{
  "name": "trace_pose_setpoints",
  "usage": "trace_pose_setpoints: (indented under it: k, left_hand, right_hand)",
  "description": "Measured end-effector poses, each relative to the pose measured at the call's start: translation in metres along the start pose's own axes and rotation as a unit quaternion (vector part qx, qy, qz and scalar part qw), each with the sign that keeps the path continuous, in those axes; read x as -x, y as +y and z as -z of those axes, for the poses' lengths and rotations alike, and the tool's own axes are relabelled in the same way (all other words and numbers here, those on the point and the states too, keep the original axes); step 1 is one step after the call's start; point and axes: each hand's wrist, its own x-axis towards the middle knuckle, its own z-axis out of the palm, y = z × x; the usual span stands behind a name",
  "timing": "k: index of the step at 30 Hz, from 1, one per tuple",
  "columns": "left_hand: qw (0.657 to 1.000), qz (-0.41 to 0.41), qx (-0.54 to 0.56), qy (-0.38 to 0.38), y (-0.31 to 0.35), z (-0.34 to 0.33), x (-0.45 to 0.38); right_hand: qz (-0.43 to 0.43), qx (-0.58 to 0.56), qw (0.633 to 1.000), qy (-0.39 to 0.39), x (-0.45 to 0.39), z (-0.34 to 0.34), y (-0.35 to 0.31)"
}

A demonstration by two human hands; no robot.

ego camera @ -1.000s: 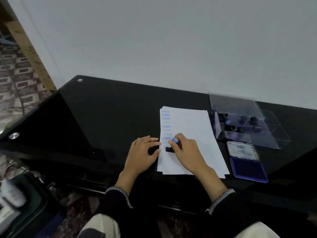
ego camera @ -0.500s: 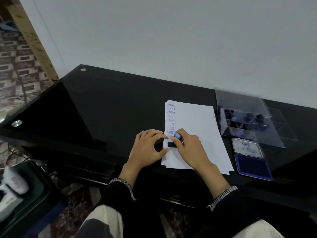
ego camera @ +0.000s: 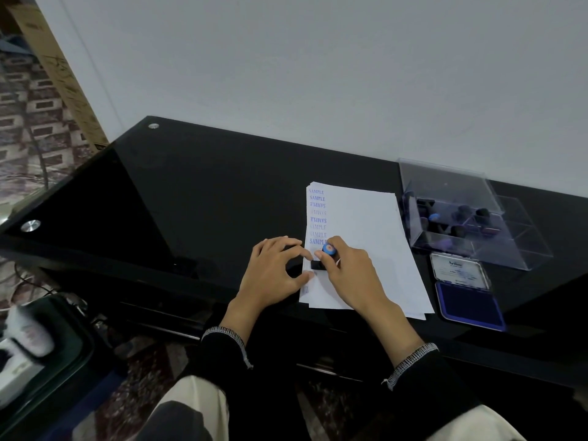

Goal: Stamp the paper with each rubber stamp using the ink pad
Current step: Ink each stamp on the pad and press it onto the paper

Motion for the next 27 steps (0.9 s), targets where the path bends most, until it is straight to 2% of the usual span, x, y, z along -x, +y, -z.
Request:
trace_pose_setpoints:
  k: [17,27]
  left_hand:
    - [1.0,0.002,0.005,0.013,0.001,-0.001,0.0]
    - [1.0,0.003,0.005,0.01,0.001,-0.002,-0.001]
  right_hand:
    - [0.017,0.019,1.0,0.016,0.007,-0.004,-0.004]
    - [0.004,0.001,1.0,-0.012,0.003,0.008,-0.008]
